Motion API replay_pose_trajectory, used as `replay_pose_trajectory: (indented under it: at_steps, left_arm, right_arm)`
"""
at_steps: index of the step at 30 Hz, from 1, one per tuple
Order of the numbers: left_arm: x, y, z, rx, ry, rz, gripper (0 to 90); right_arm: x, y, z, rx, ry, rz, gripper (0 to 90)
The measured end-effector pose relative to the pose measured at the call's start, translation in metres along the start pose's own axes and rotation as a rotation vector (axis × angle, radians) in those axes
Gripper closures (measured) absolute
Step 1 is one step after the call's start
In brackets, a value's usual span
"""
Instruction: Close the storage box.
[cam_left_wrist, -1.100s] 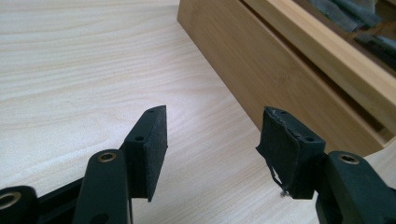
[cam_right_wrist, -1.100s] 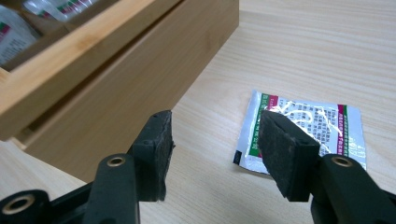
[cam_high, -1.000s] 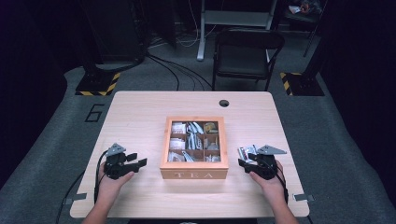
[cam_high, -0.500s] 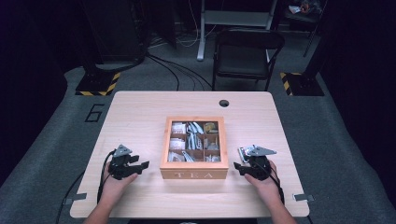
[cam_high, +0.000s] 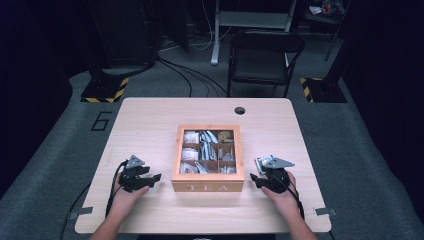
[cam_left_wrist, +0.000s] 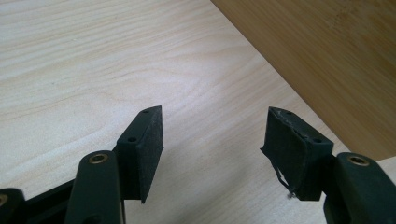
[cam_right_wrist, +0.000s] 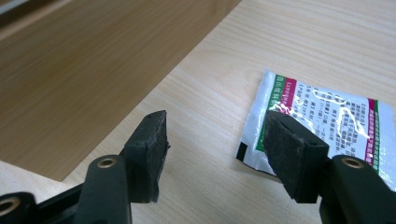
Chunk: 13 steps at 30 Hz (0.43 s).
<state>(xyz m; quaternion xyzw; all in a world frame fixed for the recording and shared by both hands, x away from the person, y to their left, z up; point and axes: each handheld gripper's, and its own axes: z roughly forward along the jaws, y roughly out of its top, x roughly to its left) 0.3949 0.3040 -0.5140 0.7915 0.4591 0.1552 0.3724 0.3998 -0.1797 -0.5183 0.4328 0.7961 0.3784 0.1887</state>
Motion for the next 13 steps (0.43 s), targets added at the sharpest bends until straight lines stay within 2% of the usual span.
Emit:
replay_pose_trajectory:
  at_steps: [5, 7, 8, 9, 13]
  left_arm:
    - [0.0027, -0.0010, 0.0017, -0.005, 0.018, 0.004, 35.9]
    - [0.0047, -0.0010, 0.0023, -0.006, 0.023, 0.012, 35.4]
    - [0.0056, -0.0011, 0.0027, -0.011, 0.024, 0.019, 34.9]
    - [0.0060, -0.0014, 0.0027, -0.012, 0.026, 0.025, 34.1]
    - [0.0077, -0.0024, 0.0042, -0.018, 0.039, 0.038, 33.3]
  right_arm:
    - [-0.0060, -0.0021, 0.0015, 0.014, 0.000, 0.026, 37.8]
    - [-0.0069, -0.0031, 0.0014, 0.015, 0.000, 0.052, 37.7]
    - [-0.0085, -0.0033, 0.0015, 0.015, 0.005, 0.049, 37.5]
    - [-0.0086, -0.0035, 0.0016, 0.013, 0.009, 0.070, 37.1]
    - [-0.0102, -0.0043, 0.0024, 0.005, 0.020, 0.078, 34.9]
